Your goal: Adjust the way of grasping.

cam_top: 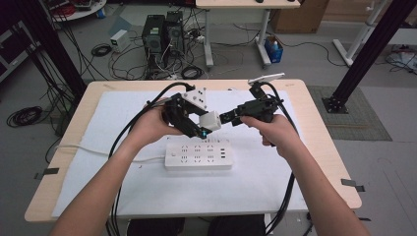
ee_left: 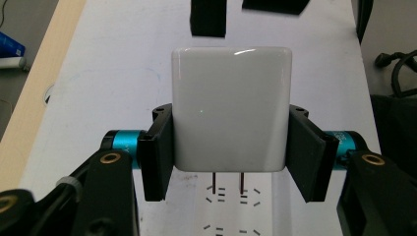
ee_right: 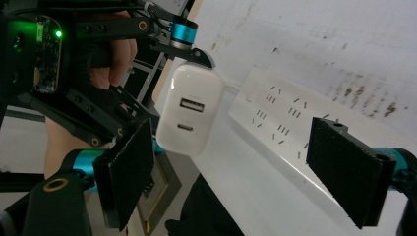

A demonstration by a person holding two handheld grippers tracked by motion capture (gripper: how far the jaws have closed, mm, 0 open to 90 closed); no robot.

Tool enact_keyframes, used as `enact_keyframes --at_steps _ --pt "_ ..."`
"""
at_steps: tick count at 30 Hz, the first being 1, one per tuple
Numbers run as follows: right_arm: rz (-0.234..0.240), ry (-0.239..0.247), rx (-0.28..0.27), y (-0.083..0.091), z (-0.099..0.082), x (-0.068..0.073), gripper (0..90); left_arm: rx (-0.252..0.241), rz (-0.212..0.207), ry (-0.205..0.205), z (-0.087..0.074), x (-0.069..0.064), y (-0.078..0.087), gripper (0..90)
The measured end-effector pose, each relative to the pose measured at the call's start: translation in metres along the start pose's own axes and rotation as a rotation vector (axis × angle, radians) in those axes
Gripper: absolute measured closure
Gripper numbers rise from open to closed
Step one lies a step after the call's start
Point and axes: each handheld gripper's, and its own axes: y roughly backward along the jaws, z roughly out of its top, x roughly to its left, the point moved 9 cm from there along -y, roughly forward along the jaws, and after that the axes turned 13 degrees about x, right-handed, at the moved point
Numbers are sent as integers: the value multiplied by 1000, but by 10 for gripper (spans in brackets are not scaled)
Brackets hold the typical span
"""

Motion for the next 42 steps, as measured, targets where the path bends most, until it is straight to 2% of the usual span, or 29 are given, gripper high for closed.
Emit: enact_keyframes --at_steps 1,2,4,7,10,14,17,23,25,26,29,33,34,35,36,37,38,41,42 --pt "7 -5 -3 -2 1 1 195 8 1 -11 1 0 -1 424" --pt "34 -15 -10 -6 3 4 245 11 2 -17 1 -1 -2 424" --pt "50 -24 -8 -7 3 6 251 10 8 -18 3 -1 -4 424" --pt "59 -37 -9 -11 5 7 320 5 17 -29 6 -3 -6 424" --pt "89 -40 -3 -16 6 11 368 -2 27 -31 9 -4 -7 425" --pt "83 -45 -3 -19 7 10 459 0 40 -45 10 -4 -8 425" --pt "68 -47 -12 -20 8 9 566 -1 52 -56 10 -5 -8 425" --pt "71 -59 -12 -21 8 8 621 16 95 -81 10 -5 -11 419" --pt "71 -69 -15 -21 8 8 624 19 98 -80 10 -5 -12 418" --pt "67 -64 -12 -21 8 8 625 8 101 -66 11 -5 -12 416" --pt "62 -45 -19 -19 8 8 624 21 123 -41 9 0 -11 309" --pt "32 -12 -31 -11 7 6 624 60 145 -23 0 3 -6 249" --pt "-20 8 -29 -5 6 3 624 71 147 -16 -4 4 -4 249" --pt "-20 8 -29 -5 6 3 624 84 144 -5 -8 4 -3 249" --pt "-49 19 -39 -1 6 2 624 109 148 -3 -13 6 0 245" --pt "-69 20 -35 2 5 1 624 91 148 36 -15 5 0 235" --pt "-90 39 -30 6 5 0 624 130 149 27 -22 7 4 231" --pt "-152 65 -38 19 5 -3 624 168 135 74 -37 8 10 230" --pt "-176 71 -41 23 5 -5 624 195 134 87 -44 8 12 228"
